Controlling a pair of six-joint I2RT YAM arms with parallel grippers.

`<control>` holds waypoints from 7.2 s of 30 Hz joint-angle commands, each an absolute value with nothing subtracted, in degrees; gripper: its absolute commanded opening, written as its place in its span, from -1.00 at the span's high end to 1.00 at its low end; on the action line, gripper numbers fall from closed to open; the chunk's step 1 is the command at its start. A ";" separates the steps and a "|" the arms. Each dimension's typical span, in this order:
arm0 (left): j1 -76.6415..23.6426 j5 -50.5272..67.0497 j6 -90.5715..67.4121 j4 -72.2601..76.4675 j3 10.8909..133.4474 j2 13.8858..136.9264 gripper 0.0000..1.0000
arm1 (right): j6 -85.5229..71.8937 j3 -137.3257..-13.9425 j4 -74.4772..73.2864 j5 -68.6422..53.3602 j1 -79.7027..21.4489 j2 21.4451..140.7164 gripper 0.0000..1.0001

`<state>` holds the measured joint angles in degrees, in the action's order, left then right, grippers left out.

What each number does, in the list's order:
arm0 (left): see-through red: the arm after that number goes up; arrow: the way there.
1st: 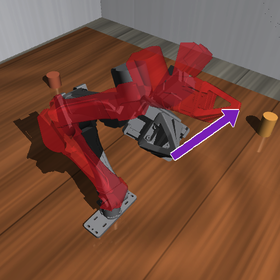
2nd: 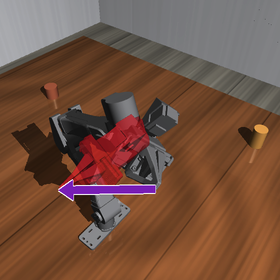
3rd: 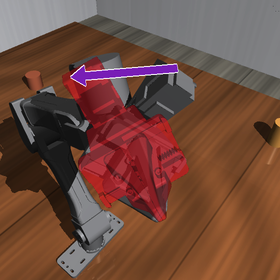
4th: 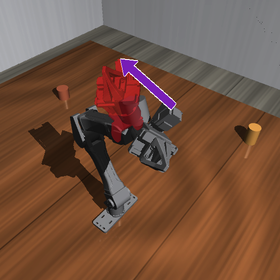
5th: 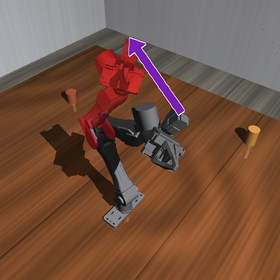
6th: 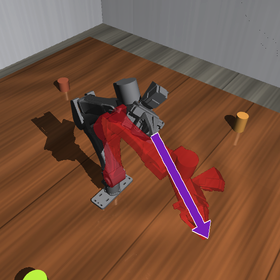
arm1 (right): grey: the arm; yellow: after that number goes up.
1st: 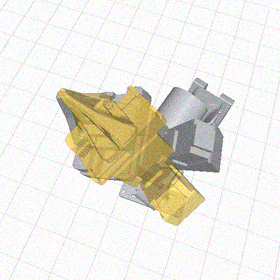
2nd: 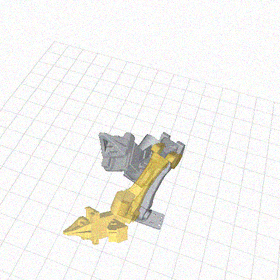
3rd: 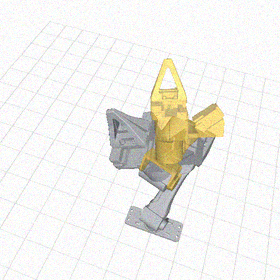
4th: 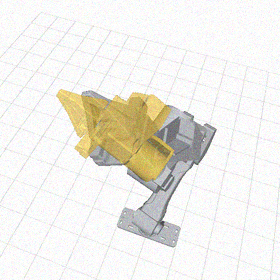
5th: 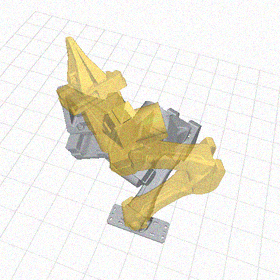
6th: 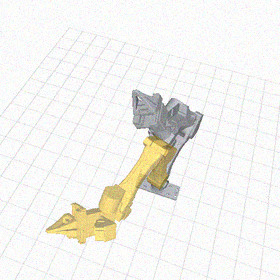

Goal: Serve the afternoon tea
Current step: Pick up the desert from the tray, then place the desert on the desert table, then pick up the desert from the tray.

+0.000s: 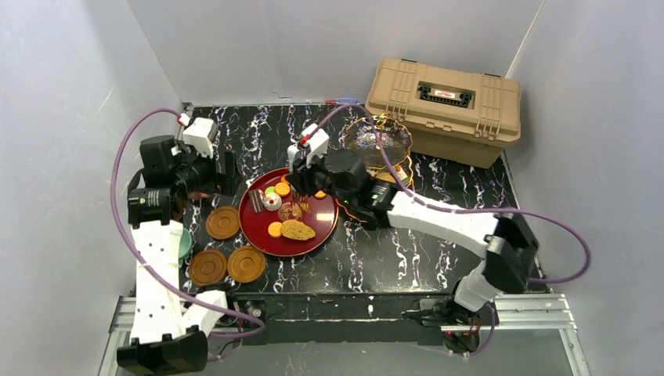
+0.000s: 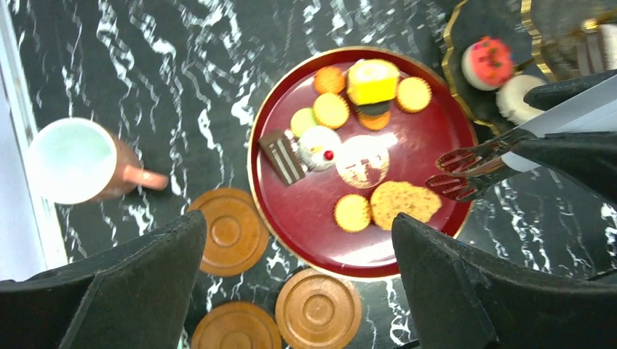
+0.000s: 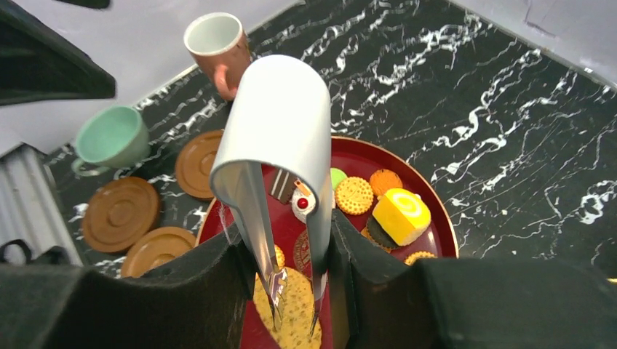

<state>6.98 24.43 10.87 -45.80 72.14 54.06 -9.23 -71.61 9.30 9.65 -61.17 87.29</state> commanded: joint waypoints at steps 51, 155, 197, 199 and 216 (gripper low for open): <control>16.66 20.72 7.61 -53.76 81.81 64.30 -0.96 | 2.29 -92.54 29.30 15.07 -64.69 119.91 -0.01; 17.10 26.67 8.57 -57.02 82.96 60.73 -0.94 | 5.83 -74.62 9.02 39.39 -53.37 66.71 0.60; 17.13 27.25 7.92 -57.90 85.16 61.84 -0.95 | 4.63 -87.98 -3.51 28.43 -52.91 64.59 0.33; 17.09 27.13 7.85 -57.99 85.23 61.90 -0.95 | 4.01 -88.87 -3.52 25.96 -52.91 65.57 0.41; 17.13 24.40 5.92 -59.89 88.27 65.23 -0.96 | 1.56 -102.81 -0.54 14.42 -62.83 89.47 0.65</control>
